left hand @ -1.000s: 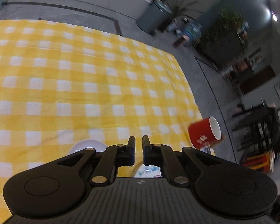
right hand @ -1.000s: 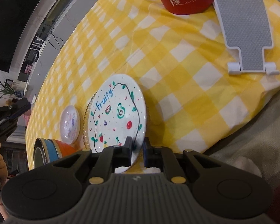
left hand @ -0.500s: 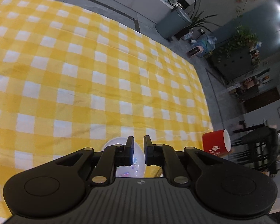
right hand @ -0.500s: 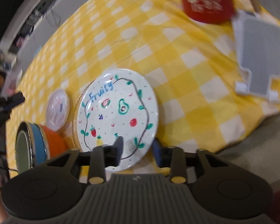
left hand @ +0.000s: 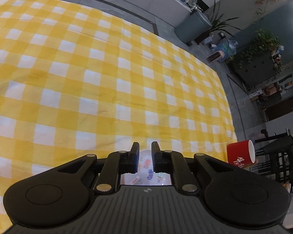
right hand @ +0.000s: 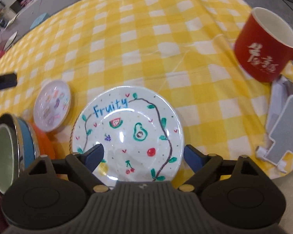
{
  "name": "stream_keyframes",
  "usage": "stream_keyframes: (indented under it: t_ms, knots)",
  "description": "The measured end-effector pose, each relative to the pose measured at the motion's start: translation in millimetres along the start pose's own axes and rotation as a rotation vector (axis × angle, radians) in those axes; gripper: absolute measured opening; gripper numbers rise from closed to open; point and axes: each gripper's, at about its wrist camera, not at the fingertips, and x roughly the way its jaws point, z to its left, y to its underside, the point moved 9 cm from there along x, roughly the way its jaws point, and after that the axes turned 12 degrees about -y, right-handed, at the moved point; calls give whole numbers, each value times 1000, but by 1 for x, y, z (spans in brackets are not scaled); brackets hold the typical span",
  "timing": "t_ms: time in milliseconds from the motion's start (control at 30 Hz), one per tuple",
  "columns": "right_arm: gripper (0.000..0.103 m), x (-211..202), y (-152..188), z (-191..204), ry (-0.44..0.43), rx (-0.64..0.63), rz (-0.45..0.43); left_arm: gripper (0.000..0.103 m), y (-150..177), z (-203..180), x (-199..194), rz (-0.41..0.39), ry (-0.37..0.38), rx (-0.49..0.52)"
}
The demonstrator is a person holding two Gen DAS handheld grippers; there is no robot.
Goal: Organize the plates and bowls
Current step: 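Lower the 'Fruity' plate onto the table beside the bowls and open both grippers, then grip the small sticker plate rim with both grippers and lift it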
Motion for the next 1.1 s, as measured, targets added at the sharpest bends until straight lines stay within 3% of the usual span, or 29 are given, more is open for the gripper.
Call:
stream_keyframes:
  t_ms: [100,267,333,400,500,567,700,800,967,1100]
  knots:
    - [90,5,2,5,15,-25,10,17,3,-3,3,17,17,3]
    - [90,-10,-12,1,59,-38,-60,19,3,3,8,9,-28,16]
    - [90,-18,-22,5,37,-63,-96,20,3,5,9,8,-59,42]
    - [89,-30,-37,14,-11,-89,-196,21,3,10,13,7,-123,62]
    - [78,-35,-53,34,-108,-111,-259,21,10,11,19,47,-144,100]
    - [75,-25,-60,51,-167,-129,-240,21,16,6,22,74,-119,129]
    - [58,3,-70,80,-227,-183,-169,21,25,-2,25,60,-193,244]
    - [47,22,-77,95,-260,-195,-125,21,33,-8,32,81,-201,308]
    - [46,58,-82,104,-210,-237,-39,21,39,-9,47,137,-197,311]
    - [36,77,-79,99,-184,-235,5,20,39,-6,52,157,-203,338]
